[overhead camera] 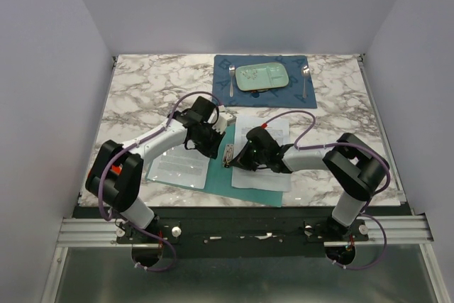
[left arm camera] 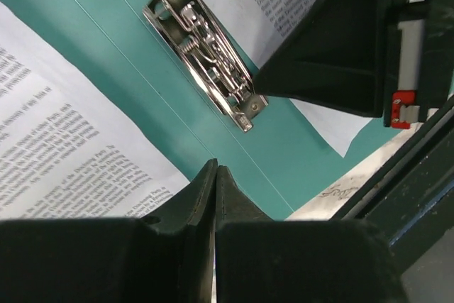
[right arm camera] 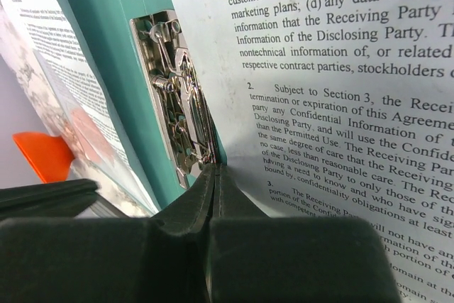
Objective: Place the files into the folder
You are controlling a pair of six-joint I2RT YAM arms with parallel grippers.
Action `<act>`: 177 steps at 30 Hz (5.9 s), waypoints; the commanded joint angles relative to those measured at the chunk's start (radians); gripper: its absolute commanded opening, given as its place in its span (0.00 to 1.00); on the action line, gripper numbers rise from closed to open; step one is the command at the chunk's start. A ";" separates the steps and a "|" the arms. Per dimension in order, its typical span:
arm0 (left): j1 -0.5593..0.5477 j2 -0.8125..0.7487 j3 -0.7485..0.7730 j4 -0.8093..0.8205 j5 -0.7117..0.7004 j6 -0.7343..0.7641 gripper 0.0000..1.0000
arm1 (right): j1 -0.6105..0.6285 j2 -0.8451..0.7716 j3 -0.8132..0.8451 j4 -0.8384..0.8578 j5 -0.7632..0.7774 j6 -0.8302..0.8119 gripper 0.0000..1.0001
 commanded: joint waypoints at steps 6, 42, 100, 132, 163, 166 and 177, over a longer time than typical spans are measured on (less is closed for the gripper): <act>-0.003 -0.022 -0.072 0.063 0.111 -0.019 0.37 | -0.005 0.058 -0.095 -0.060 0.082 -0.005 0.03; -0.030 0.075 -0.076 0.181 -0.022 -0.102 0.41 | -0.005 0.090 -0.178 0.069 0.066 0.047 0.00; -0.139 0.218 -0.034 0.155 0.067 -0.113 0.00 | 0.016 0.217 -0.128 0.101 0.023 0.161 0.00; 0.015 0.072 -0.008 0.006 0.082 -0.032 0.16 | 0.015 0.165 -0.187 0.066 0.054 0.158 0.00; 0.021 0.125 -0.060 0.109 -0.011 -0.065 0.35 | 0.015 0.184 -0.202 0.097 0.054 0.168 0.00; 0.023 0.121 -0.066 0.109 -0.010 -0.061 0.35 | 0.015 0.185 -0.204 0.097 0.054 0.170 0.01; 0.036 0.133 -0.082 0.112 -0.030 -0.059 0.24 | 0.015 0.184 -0.204 0.097 0.054 0.173 0.00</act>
